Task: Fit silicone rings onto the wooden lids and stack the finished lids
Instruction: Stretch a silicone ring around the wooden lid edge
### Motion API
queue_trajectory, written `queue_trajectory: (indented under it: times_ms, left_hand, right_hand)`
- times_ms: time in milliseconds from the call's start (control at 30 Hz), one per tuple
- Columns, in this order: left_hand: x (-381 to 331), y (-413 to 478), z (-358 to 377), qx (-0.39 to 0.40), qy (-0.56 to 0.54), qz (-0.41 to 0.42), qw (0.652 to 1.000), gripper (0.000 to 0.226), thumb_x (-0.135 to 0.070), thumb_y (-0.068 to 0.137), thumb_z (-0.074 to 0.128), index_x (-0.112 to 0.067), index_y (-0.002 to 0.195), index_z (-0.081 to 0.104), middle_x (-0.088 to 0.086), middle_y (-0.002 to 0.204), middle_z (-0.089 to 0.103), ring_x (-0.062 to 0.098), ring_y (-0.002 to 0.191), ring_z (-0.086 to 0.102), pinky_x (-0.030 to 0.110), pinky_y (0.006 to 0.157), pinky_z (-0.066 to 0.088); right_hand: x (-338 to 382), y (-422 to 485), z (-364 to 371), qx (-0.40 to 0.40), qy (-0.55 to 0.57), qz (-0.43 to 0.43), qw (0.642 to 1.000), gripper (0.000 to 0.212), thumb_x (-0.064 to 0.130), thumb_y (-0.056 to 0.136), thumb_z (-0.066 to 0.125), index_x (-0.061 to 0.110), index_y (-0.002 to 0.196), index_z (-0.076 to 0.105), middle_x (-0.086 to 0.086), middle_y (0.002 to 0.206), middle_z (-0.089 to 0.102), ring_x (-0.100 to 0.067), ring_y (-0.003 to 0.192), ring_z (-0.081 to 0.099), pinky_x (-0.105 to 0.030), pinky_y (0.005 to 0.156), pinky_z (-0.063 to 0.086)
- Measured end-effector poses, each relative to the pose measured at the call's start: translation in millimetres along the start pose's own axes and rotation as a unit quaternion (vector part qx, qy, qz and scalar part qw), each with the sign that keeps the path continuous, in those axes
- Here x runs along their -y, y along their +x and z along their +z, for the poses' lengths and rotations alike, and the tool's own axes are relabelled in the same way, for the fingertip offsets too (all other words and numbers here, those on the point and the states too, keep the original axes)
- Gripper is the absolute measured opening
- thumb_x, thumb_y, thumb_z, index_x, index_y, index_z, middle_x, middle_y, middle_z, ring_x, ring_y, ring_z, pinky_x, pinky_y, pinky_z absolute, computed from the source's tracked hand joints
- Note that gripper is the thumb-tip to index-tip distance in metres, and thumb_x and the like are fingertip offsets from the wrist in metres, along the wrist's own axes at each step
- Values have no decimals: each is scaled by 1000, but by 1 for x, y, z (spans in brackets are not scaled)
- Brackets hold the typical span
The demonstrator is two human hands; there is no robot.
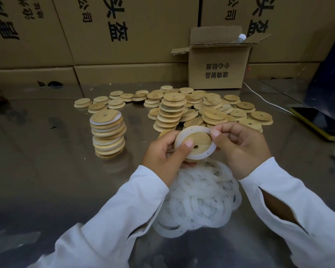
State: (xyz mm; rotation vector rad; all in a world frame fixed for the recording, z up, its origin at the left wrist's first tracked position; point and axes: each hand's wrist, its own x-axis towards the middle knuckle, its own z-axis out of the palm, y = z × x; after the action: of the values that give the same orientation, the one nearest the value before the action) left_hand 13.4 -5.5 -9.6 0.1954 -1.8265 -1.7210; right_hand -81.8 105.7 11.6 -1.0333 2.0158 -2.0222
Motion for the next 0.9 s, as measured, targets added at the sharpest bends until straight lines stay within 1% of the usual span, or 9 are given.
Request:
queue_trajectory:
  times_ms: [67, 167, 300, 367, 533, 667, 767, 833, 900]
  left_hand:
    - [0, 0, 0, -3, 1, -5, 1000, 12, -13, 88, 54, -17, 92, 65, 13, 88, 68, 24, 75, 67, 23, 57, 54]
    - [-1, -1, 1, -4, 12, -15, 1000, 13, -13, 90, 52, -15, 92, 64, 13, 87, 68, 26, 67, 68, 28, 54, 56]
    - [-2, 0, 0, -12, 3, -30, 999, 13, -13, 91, 50, -14, 93, 64, 7, 77, 69, 25, 56, 67, 23, 50, 53]
    - [-3, 0, -1, -14, -19, -41, 999, 14, -13, 91, 50, -15, 95, 64, 6, 76, 70, 26, 59, 68, 24, 51, 53]
    - [-5, 0, -2, -2, -84, -72, 994, 22, -22, 85, 53, -13, 102, 63, 12, 89, 71, 26, 69, 71, 22, 54, 55]
    - [-4, 2, -3, -14, -63, -52, 997, 22, -21, 86, 53, -11, 103, 63, 16, 93, 71, 28, 76, 70, 24, 58, 56]
    - [-3, 2, -2, -23, -68, -65, 995, 15, -16, 86, 56, -10, 98, 62, 17, 94, 70, 30, 76, 70, 24, 57, 56]
    - [-2, 3, -2, -39, -98, -84, 991, 10, -11, 85, 57, -9, 95, 60, 17, 94, 69, 30, 72, 71, 23, 55, 56]
    - [-1, 4, -3, -57, -137, -93, 985, 14, -8, 83, 60, -11, 97, 57, 16, 97, 67, 31, 72, 71, 23, 56, 55]
  right_hand:
    - [1, 0, 0, -4, -1, 10, 1000, 19, 3, 85, 57, 17, 74, 63, -1, 64, 62, 4, 52, 56, -6, 52, 43]
    - [2, -1, 1, -13, 15, 28, 999, 18, 2, 86, 56, 15, 74, 62, -2, 63, 61, 4, 49, 55, -5, 49, 42]
    - [4, -1, 1, 6, -7, 18, 1000, 16, 5, 85, 57, 15, 75, 63, -3, 64, 62, 3, 52, 56, -7, 52, 44]
    - [5, -1, 2, 24, -10, 15, 1000, 16, 3, 85, 57, 14, 75, 63, -2, 64, 62, 3, 53, 56, -7, 53, 43]
    - [9, -1, 0, 35, 32, 27, 999, 13, 1, 84, 58, 9, 76, 64, 0, 64, 63, 3, 52, 58, -6, 51, 44]
    - [10, -1, -2, 34, 64, 32, 997, 9, 1, 82, 60, 6, 77, 65, 7, 53, 65, 2, 52, 60, -7, 51, 45]
    - [7, -3, -1, 6, 32, 17, 999, 6, 9, 79, 66, 14, 80, 65, 4, 59, 66, 0, 57, 60, -9, 55, 47]
    - [4, -4, 1, -13, -4, 6, 1000, 9, 14, 76, 68, 19, 81, 63, 2, 66, 64, -3, 61, 58, -11, 60, 47]
    - [2, -4, 3, -27, -23, 1, 999, 10, 14, 74, 69, 20, 77, 62, 3, 68, 61, -2, 63, 55, -12, 62, 46]
